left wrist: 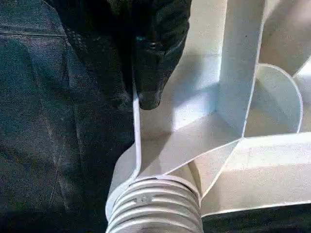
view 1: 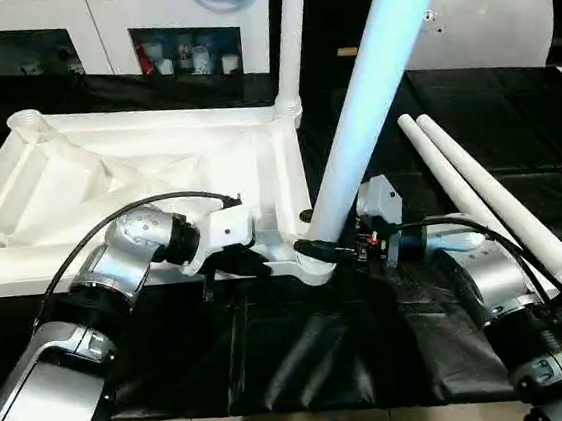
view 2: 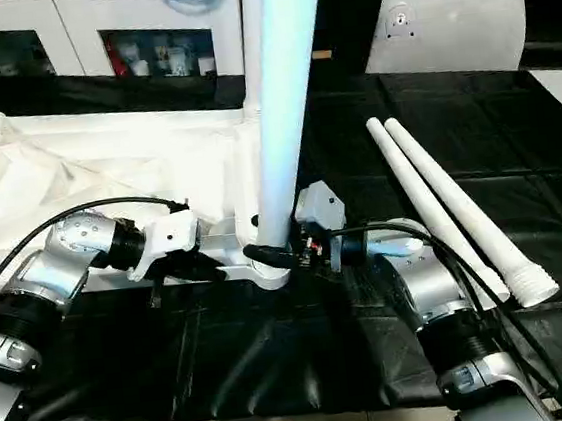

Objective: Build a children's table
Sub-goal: Insert table leg to table base

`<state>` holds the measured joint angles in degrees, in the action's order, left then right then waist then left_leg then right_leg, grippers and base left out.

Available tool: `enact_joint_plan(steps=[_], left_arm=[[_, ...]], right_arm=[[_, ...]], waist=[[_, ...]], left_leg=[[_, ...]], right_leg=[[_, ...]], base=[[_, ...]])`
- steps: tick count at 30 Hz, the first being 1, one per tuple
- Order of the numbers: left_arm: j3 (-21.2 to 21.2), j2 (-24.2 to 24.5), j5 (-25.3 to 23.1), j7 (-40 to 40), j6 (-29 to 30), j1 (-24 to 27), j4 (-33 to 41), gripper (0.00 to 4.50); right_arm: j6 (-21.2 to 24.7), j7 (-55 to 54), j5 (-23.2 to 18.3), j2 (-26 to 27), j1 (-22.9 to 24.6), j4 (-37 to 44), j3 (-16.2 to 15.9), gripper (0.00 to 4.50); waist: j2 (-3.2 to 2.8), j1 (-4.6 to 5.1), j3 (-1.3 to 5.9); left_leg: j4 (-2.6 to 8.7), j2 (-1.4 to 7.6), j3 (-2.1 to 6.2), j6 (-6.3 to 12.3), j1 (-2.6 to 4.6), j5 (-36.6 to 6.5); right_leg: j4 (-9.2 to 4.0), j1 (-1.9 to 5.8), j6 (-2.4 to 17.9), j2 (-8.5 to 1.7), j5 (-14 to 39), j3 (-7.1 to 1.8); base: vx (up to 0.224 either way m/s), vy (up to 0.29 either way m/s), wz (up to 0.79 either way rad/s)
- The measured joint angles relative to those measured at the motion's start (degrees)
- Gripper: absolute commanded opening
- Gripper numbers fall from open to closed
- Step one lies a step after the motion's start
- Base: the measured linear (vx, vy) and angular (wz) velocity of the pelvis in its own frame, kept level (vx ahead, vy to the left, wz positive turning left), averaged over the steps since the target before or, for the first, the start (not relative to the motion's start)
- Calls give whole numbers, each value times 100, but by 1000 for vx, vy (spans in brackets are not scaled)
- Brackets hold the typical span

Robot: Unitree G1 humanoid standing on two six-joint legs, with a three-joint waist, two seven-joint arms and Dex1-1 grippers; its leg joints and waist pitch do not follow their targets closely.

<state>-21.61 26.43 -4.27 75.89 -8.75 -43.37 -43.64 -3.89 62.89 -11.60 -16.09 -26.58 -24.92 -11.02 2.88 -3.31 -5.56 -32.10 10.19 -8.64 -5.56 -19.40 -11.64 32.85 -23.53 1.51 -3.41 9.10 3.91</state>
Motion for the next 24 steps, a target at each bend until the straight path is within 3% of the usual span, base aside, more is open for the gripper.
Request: enact_joint_plan(steps=[5, 8, 10, 12, 15, 19, 24], left_arm=[[364, 117, 149, -158, 783, 327, 624, 0], [654, 156, 204, -705, 1646, 780, 1520, 0], [886, 44, 236, -1134, 2421, 1109, 2262, 0], [1082, -202, 224, -1643, 3345, 1443, 3073, 0], [1302, -643, 62, -2360, 4315, 1736, 3850, 0], [1452, -1402, -127, -3320, 5284, 1930, 4482, 0], [1382, -1849, -215, -3960, 5617, 1938, 4699, 0]], right_arm=[[-76, -569, 57, 393, 0, -50, 66, 189], [-74, -1201, 150, 643, 10, -58, 174, 189], [-45, -1671, 217, 822, -8, -61, 283, 189], [-45, -2153, 295, 1008, -43, -107, 369, 189], [-45, -2785, 413, 1275, -245, -340, 426, 189], [59, -3588, 463, 1594, -747, -891, 610, 189], [248, -4110, 509, 1737, -1121, -1178, 736, 189]], waist=[[-30, 85, -115], [-23, 185, -161], [-6, 299, -183], [3, 430, -194], [2, 519, -201], [-25, 577, -188], [-21, 563, -173]], left_leg=[[44, -7, -2, 0, 33, 0], [62, -11, -1, 0, 22, 0], [59, -13, -1, 1, -40, 1], [55, -13, -8, 2, -57, 1], [50, -14, -20, 3, -57, 2], [48, -14, -35, 4, -56, 2], [46, -10, -40, 43, -56, 0]], right_leg=[[-35, 14, 0, 0, 3, 1], [-73, -15, 0, 0, 3, 4], [-102, -45, 1, 0, 4, 5], [-120, -60, 1, 0, 3, 2], [-119, -76, 2, 1, 3, -6], [-103, -85, 11, 1, -3, -18], [-66, -89, 63, 2, -36, -17]], base=[[0, 0, 0], [0, 0, 0], [0, 0, 0], [0, 0, 0], [0, 0, 0], [0, 0, 0], [47, -4, 3]])
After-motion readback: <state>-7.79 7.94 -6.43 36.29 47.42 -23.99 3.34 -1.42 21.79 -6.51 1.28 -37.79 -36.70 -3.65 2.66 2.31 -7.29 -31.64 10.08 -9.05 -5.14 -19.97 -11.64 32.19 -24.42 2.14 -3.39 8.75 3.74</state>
